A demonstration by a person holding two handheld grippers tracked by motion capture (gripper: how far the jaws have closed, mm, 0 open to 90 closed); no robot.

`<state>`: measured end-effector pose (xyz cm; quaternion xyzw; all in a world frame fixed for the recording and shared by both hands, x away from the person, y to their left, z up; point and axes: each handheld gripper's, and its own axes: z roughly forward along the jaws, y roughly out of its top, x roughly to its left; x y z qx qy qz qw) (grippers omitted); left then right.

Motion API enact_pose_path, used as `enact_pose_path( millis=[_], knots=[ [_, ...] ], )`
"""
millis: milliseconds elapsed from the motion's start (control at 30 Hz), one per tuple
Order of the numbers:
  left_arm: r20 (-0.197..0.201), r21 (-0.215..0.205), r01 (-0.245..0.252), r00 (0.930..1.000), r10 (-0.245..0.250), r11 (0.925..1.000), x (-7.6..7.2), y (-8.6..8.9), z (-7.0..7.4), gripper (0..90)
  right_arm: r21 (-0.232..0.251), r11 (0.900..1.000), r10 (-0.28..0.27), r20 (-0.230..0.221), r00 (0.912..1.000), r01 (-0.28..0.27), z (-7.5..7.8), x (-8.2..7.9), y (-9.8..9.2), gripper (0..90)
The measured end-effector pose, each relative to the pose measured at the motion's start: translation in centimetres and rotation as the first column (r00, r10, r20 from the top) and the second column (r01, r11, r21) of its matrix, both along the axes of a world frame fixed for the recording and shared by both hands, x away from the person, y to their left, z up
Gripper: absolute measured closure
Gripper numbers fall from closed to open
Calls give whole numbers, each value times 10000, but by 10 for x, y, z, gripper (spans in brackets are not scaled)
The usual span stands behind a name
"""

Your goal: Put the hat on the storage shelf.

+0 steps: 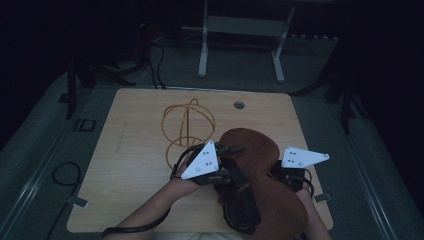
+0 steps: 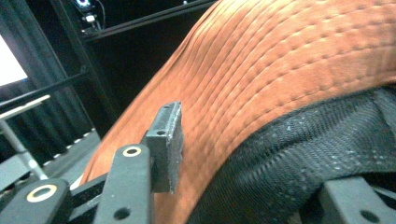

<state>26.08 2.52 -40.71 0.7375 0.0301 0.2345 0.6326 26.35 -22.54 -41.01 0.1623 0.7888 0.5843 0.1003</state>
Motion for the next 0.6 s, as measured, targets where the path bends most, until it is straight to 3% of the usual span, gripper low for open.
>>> enact_pose_path(
  millis=[200,233,433,600],
  knots=[
    [243,-87,-267,9993,269,9996,-2,5,7,437,379,9991,-206,109,9997,202,9,-1,-12,875],
    [205,-114,-346,9992,348,9993,-2,7,8,420,420,9979,-499,298,9983,486,13,-2,-18,876],
    [42,-293,-779,9969,781,9965,-4,25,12,405,808,9917,-1035,398,9938,1000,20,-1,-36,876],
    [-174,-234,-1258,9920,1254,9918,-8,46,13,404,975,9786,-1881,702,9796,1809,30,0,-55,875]
  ],
)
